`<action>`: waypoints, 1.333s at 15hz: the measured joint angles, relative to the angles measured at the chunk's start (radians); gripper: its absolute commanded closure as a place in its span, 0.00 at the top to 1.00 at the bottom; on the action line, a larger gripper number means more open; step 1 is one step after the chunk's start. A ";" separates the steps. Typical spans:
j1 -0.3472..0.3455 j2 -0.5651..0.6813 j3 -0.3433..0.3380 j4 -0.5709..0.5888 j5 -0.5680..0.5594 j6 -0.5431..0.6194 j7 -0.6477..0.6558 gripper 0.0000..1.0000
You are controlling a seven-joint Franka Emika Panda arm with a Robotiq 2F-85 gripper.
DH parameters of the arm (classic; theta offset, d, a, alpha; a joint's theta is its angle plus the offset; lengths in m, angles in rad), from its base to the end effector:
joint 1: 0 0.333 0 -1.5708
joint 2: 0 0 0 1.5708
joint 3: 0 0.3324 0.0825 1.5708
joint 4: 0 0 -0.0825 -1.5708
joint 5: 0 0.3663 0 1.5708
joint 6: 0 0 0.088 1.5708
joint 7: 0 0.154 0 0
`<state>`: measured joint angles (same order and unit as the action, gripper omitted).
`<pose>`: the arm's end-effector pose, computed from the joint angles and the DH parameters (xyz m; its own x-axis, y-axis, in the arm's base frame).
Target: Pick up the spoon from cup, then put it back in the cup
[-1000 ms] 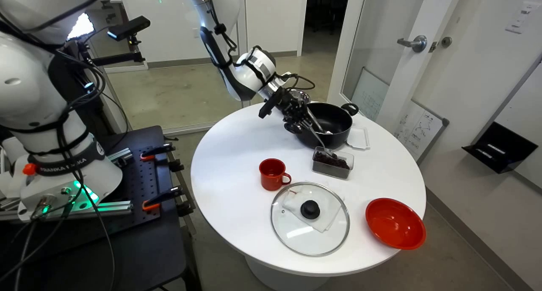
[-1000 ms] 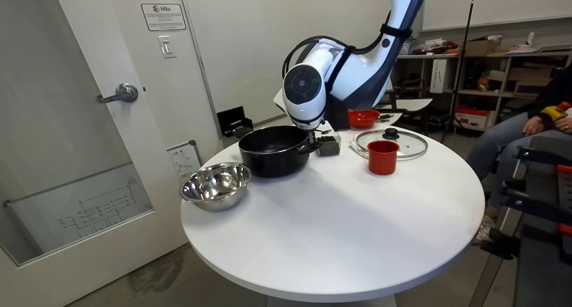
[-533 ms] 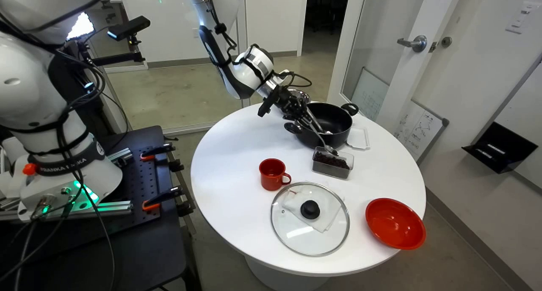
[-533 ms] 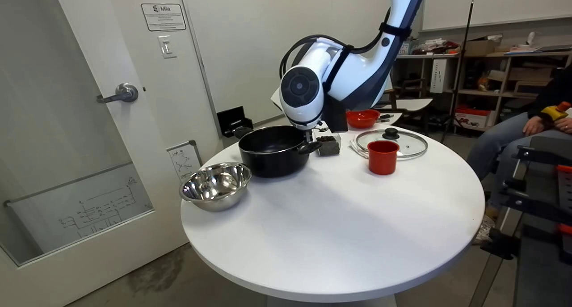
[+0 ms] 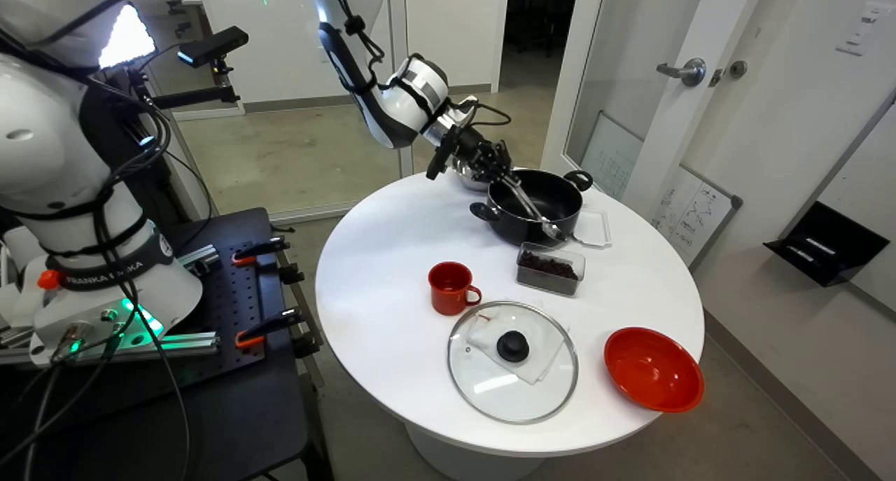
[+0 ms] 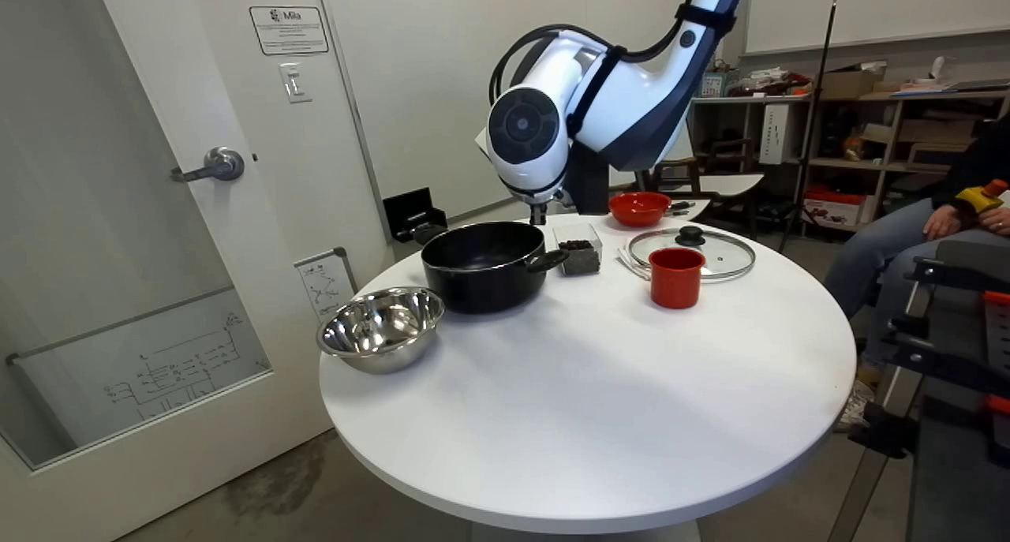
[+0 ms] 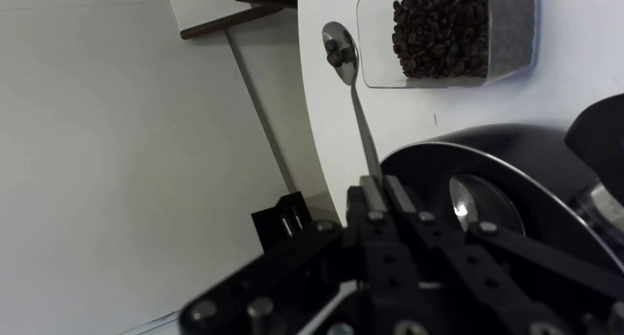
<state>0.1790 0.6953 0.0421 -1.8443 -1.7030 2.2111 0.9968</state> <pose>0.6508 0.0727 0.1500 0.7873 0.6084 0.1003 0.2082 -0.4154 0.8855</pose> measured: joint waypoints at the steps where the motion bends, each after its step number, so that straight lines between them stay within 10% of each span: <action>1: -0.002 -0.023 0.004 -0.016 0.000 -0.003 0.005 0.01; 20: -0.019 -0.328 0.063 -0.133 0.109 -0.057 -0.237 0.01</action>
<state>0.1604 0.3668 0.1054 -1.9770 -1.5941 2.1537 0.7596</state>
